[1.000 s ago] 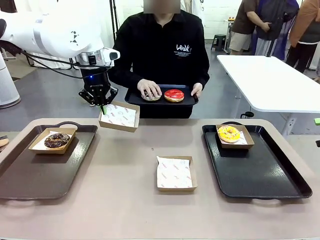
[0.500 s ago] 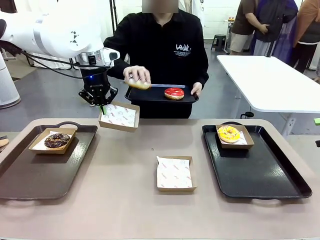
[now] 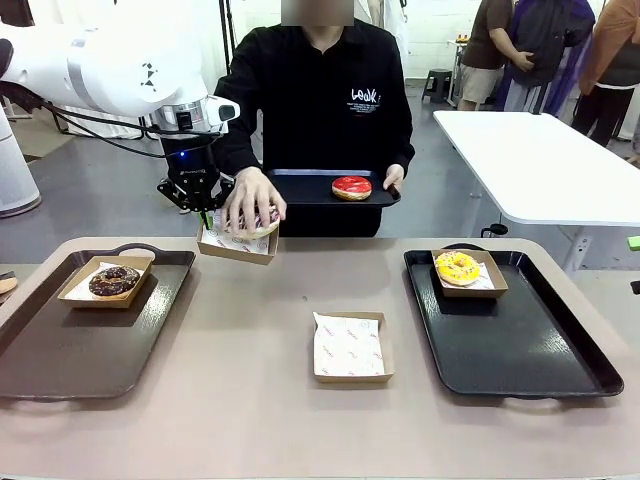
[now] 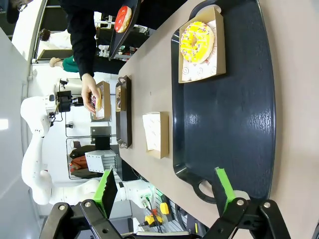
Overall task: Individually package the donuts and arrange them on the tray.
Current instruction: Place the picked Paper togo box on the Handle tray while simultaneously picking up another Paper togo box from the table with the other hand.
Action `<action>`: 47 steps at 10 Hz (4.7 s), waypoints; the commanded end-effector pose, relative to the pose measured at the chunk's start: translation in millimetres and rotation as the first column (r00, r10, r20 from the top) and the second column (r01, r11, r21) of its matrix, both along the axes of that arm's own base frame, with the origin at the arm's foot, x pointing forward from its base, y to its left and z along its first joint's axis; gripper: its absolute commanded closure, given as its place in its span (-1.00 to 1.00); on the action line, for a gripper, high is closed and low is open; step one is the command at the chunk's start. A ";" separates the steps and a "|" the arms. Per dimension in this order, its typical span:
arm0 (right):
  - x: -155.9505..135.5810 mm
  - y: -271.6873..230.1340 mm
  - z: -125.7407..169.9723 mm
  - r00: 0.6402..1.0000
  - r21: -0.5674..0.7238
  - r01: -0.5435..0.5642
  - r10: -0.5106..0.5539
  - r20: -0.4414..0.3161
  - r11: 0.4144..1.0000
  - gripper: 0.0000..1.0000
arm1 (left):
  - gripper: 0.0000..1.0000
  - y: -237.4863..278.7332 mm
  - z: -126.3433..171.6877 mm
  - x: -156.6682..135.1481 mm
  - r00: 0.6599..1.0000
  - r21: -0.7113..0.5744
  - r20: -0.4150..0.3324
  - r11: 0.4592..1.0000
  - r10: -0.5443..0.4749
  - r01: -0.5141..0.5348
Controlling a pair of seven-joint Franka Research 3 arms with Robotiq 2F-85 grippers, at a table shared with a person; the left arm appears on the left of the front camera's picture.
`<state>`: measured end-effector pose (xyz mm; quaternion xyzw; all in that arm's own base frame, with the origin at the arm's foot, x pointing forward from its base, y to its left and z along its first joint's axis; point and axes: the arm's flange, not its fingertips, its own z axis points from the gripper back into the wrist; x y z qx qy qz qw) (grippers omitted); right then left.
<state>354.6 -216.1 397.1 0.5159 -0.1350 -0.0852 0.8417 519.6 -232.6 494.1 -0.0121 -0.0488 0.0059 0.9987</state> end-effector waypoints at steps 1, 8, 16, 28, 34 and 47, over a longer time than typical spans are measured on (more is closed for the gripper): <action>-2.3 0.6 0.9 1.000 -0.008 -0.017 0.017 -0.006 1.000 -1.00 | 1.00 0.8 2.9 -0.8 1.000 -0.001 0.005 1.000 0.001 -0.001; -2.3 0.6 0.9 1.000 -0.008 -0.017 0.017 -0.006 1.000 -1.00 | 1.00 0.8 2.9 -0.8 1.000 -0.001 0.005 1.000 0.001 -0.001; 0.0 0.0 0.0 1.000 0.000 0.000 0.000 0.000 1.000 -1.00 | 0.98 0.4 0.0 0.2 1.000 0.000 0.000 1.000 0.001 -0.001; 39.5 355.5 49.1 0.978 -0.673 -0.202 0.113 -0.175 0.711 -1.00 | 0.98 197.2 10.0 -110.4 0.998 0.139 -0.054 0.989 -0.045 0.052; 36.0 375.3 28.5 0.975 -0.669 -0.218 0.136 -0.174 0.711 -1.00 | 0.98 220.4 -18.7 -114.1 0.995 0.111 -0.100 0.994 0.012 -0.001; 24.0 460.3 -12.4 0.958 -0.790 -0.264 0.060 -0.279 0.553 -1.00 | 0.98 247.4 -49.6 -131.0 0.996 0.127 -0.055 0.990 0.063 -0.055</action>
